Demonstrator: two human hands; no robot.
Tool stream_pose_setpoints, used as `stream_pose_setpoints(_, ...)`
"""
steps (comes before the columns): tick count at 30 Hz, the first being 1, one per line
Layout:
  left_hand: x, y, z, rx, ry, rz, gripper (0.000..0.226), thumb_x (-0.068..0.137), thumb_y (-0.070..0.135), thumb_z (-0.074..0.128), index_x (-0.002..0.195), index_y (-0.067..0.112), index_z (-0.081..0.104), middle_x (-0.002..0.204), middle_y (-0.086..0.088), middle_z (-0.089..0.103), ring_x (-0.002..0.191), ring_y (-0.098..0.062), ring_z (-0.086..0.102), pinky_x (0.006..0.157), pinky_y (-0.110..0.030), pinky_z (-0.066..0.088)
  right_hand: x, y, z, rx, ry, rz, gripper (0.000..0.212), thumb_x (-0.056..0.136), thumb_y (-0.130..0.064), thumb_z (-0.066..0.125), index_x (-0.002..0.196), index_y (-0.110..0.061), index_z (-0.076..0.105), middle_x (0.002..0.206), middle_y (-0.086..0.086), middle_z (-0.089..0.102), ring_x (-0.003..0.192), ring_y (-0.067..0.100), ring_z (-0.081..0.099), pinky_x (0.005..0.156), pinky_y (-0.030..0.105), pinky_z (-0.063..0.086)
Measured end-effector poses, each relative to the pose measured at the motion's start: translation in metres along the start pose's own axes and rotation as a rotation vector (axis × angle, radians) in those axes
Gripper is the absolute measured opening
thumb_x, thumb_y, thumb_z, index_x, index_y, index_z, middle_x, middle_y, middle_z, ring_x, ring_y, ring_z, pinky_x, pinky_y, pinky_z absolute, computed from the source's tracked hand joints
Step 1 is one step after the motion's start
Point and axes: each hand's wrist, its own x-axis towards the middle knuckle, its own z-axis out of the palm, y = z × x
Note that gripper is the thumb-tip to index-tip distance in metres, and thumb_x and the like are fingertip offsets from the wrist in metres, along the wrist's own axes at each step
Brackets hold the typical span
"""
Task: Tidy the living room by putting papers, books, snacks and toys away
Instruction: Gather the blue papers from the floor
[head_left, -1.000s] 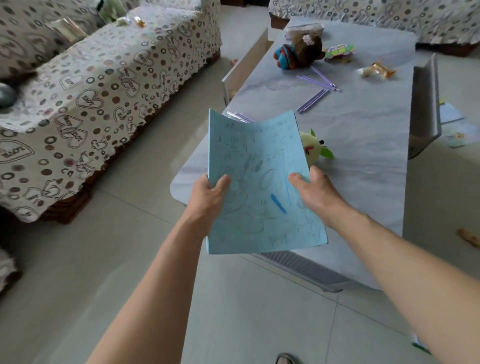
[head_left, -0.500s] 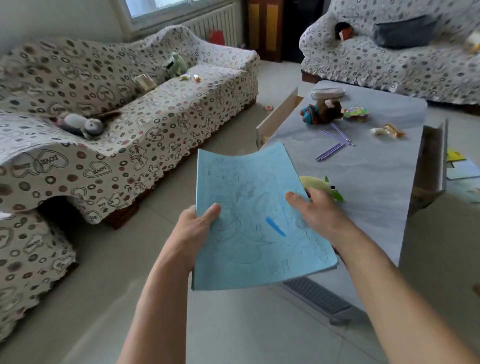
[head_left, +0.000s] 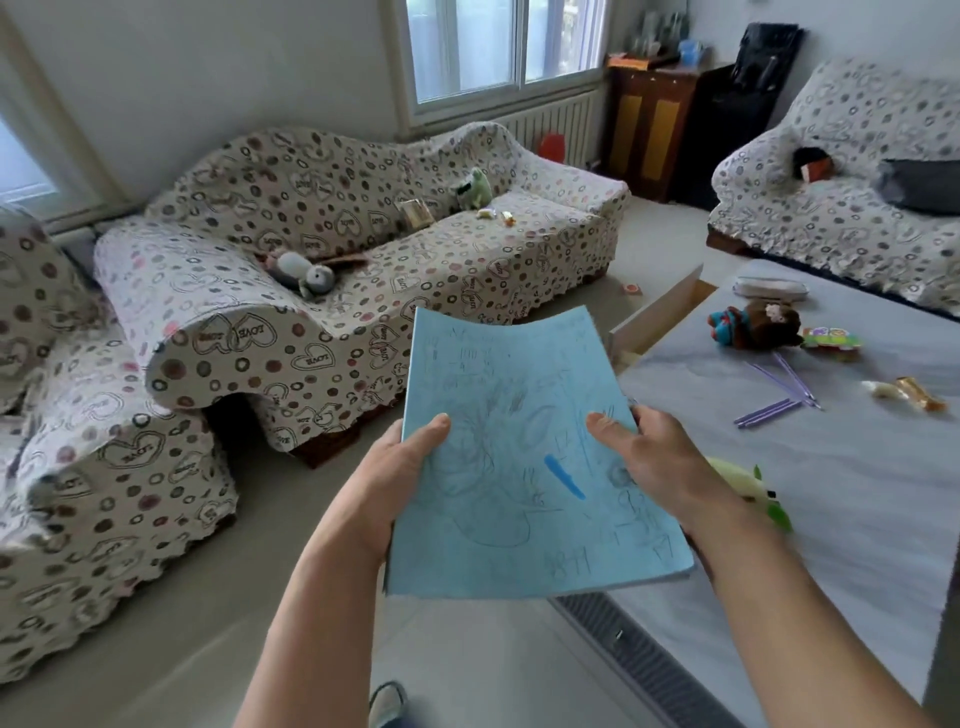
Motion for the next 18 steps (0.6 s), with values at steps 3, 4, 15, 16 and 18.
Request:
stream_pose_setpoints(3,0.037,0.025,-0.038,-0.001,0.011,-0.004,0.03,0.094,0.03,0.059,0.121,0.017,0.061,0.101,-0.01,0.075,0.085,-0.029,0.074,0.069,-0.039,0.057,0.039,-0.022,0.038,-0.001,-0.012,0.009,0.028,0.093,-0.037,0.057,0.102,-0.011,0.062,0.09,0.0,0.074,0.075,0.018,0.072,0.059,0.029,0.053)
stream_pose_setpoints(4,0.053,0.037,-0.054,0.004,0.013,-0.007,0.03,0.094,0.03,0.059,0.121,0.016,0.061,0.1,-0.01,0.075,0.084,-0.029,0.073,0.069,-0.039,0.057,0.053,-0.03,0.054,0.005,-0.011,0.015,0.028,0.094,-0.037,0.057,0.102,-0.011,0.061,0.09,0.0,0.074,0.075,0.017,0.072,0.057,0.028,0.052)
stream_pose_setpoints(15,0.199,0.146,-0.172,0.137,0.009,0.002,0.032,0.093,0.025,0.061,0.121,0.01,0.061,0.099,-0.013,0.075,0.08,-0.028,0.072,0.064,-0.037,0.059,0.191,-0.099,0.182,0.068,0.071,0.056,0.024,0.094,-0.036,0.056,0.1,-0.013,0.06,0.092,0.001,0.071,0.073,0.015,0.069,0.045,0.018,0.045)
stream_pose_setpoints(16,0.213,0.153,-0.175,0.149,0.001,0.0,0.032,0.094,0.025,0.061,0.121,0.009,0.061,0.1,-0.013,0.074,0.079,-0.027,0.072,0.061,-0.035,0.059,0.204,-0.102,0.187,0.075,0.082,0.064,0.023,0.094,-0.035,0.056,0.1,-0.013,0.06,0.092,0.001,0.071,0.073,0.015,0.069,0.045,0.018,0.046)
stream_pose_setpoints(18,0.242,0.165,-0.177,0.155,-0.018,-0.005,0.031,0.094,0.025,0.061,0.121,0.01,0.061,0.1,-0.012,0.074,0.077,-0.026,0.073,0.057,-0.033,0.058,0.232,-0.107,0.192,0.084,0.096,0.072,0.022,0.094,-0.035,0.056,0.099,-0.013,0.06,0.092,0.001,0.071,0.072,0.014,0.069,0.045,0.017,0.046)
